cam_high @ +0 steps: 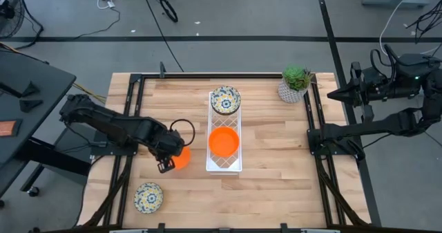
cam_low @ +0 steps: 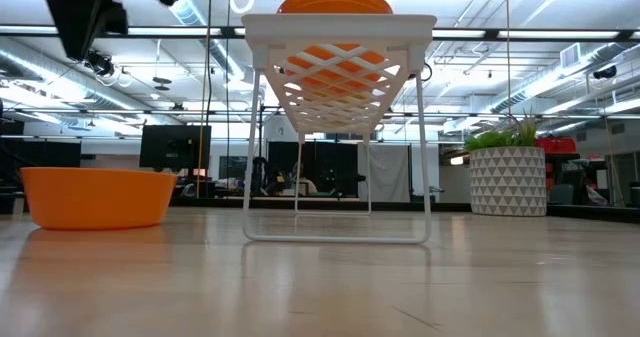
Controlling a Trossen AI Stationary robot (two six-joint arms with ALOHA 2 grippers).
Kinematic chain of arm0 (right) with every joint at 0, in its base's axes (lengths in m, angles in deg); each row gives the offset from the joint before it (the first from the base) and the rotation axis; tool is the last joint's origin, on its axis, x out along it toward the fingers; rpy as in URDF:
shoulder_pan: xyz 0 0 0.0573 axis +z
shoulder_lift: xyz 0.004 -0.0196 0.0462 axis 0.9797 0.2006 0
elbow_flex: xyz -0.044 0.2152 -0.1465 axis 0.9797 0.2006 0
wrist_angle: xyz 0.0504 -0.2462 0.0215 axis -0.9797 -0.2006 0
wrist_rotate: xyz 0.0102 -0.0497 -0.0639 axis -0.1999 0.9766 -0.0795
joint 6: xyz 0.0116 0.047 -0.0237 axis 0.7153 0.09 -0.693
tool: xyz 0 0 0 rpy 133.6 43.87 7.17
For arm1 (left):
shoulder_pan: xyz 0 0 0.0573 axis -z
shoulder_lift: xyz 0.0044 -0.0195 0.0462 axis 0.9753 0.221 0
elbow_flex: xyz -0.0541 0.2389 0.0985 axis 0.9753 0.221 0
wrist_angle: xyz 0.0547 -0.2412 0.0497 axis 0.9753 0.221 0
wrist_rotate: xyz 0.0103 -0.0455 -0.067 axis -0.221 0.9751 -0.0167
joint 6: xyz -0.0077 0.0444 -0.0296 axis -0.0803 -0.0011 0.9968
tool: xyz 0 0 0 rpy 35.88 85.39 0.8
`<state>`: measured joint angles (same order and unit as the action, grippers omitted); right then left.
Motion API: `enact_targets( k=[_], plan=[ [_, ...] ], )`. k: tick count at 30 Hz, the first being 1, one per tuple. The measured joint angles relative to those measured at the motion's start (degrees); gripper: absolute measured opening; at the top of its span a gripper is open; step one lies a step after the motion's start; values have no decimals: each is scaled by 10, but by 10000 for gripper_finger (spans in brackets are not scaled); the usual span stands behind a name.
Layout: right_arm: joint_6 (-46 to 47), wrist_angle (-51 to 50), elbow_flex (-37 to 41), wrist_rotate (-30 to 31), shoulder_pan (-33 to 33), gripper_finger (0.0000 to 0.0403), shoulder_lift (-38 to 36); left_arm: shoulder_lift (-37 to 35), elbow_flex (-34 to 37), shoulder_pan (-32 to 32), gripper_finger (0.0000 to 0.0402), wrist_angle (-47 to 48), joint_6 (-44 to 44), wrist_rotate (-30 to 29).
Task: Pick & Place Mini bowls
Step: Stack the orange bowl on top of the orange bowls on the shelf
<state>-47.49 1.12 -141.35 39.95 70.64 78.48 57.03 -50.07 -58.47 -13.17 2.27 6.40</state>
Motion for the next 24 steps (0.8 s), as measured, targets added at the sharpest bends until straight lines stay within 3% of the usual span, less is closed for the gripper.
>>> enact_targets(
  k=[13,19,24],
  plan=[
    [0,0,0,0,0,11,0,-62,111,-7,26,-45,117,-22],
    [0,0,0,0,0,11,0,-67,151,-24,27,-81,120,-32],
    [0,0,0,0,0,11,0,-67,174,-41,57,-115,120,-36]
  ],
)
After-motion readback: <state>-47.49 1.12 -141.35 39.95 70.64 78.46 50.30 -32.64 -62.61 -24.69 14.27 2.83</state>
